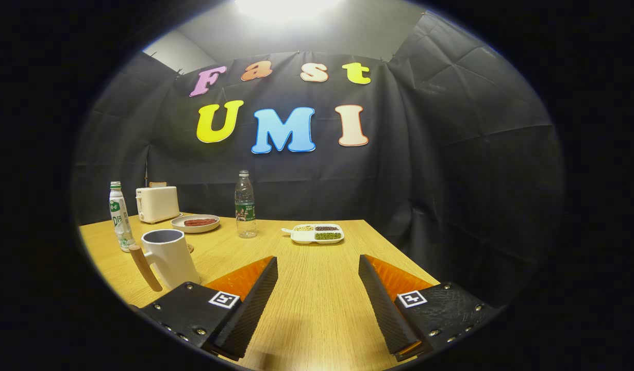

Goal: Take the bottle from table, then pour the juice into the cup, finally place the bottle on the coaster

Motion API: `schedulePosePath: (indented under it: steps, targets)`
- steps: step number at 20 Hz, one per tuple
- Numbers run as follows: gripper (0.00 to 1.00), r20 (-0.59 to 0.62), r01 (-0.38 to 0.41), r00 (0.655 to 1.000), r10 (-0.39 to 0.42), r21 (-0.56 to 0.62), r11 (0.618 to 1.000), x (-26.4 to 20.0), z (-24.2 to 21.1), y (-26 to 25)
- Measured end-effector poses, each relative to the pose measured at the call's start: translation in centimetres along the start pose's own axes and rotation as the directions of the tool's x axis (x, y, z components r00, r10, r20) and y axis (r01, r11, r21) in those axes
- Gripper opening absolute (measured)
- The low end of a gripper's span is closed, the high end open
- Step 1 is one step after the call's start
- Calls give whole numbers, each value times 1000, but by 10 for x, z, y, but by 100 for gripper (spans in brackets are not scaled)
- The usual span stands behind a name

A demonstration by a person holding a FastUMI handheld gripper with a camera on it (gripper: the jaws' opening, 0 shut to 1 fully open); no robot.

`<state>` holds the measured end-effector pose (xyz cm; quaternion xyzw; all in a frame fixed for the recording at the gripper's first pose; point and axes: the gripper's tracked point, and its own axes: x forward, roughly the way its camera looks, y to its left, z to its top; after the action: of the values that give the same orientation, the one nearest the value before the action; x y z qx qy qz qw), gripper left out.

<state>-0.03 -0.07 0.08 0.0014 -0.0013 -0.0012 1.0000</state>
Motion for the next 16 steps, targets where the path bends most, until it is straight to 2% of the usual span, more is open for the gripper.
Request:
schedulePosePath:
  steps: [9,11,13,16]
  targets:
    - [96,-34,6,999,-6,3,1000,7,-6,-2]
    - [96,-70,8,997,-8,6,1000,29,-11,-2]
    - [96,-47,8,999,-7,8,1000,54,-1,0]
    - [96,6,12,1000,-12,-4,1000,61,16,-1]
